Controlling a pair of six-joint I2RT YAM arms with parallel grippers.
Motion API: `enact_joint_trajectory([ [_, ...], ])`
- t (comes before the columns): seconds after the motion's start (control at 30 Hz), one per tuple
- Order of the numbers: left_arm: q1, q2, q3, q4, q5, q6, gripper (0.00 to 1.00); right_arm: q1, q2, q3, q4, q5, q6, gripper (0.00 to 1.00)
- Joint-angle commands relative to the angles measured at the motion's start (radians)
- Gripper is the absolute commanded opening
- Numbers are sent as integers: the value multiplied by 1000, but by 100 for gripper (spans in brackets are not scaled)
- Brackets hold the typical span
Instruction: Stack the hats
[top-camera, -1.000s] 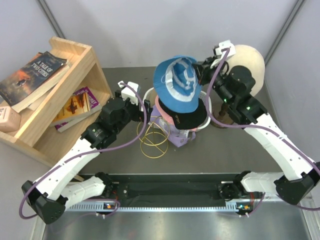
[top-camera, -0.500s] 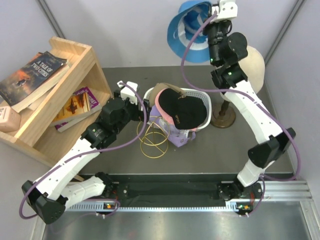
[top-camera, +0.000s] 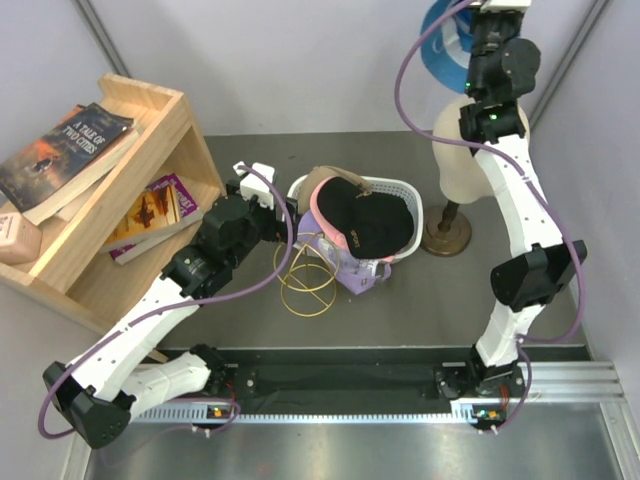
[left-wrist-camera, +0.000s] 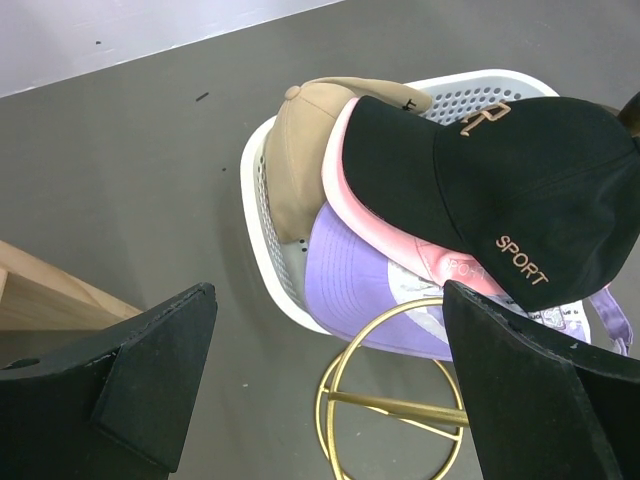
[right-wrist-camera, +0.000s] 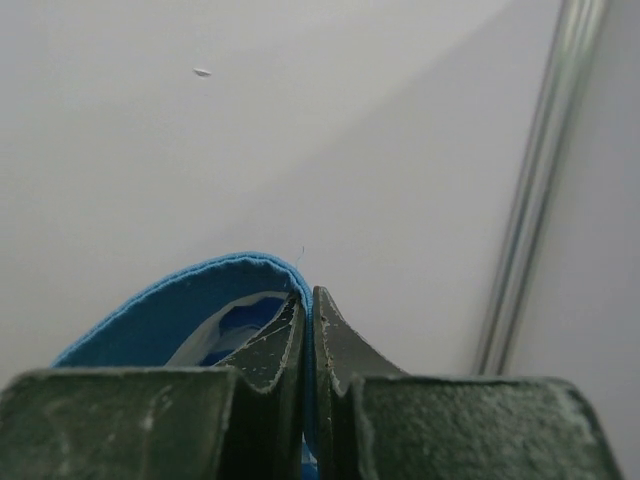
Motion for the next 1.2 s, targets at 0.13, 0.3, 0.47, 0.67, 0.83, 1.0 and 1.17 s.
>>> enact_joint_trajectory([
  [0.13,2,-6,4,27,40,-11,99,-57,-328,-342,196,-21,-86,0],
  [0.3,1,-15,3,30,57,-22,99,-60,-434,-539,235,7,-131,0],
  [0.47,2,-10,3,33,84,-34,99,-54,-560,-668,223,-8,-107,0],
  [0.67,1,-6,0,33,92,-38,99,-43,-671,-804,204,-27,-86,0],
  [0.83,1,-13,-3,37,94,-36,99,-4,-729,-885,157,-61,-103,0],
  [1.0,1,-15,-3,37,103,-39,99,61,-748,-924,143,-56,-187,0],
  [1.17,1,-9,-2,39,108,-41,99,148,-715,-927,127,5,-328,0],
])
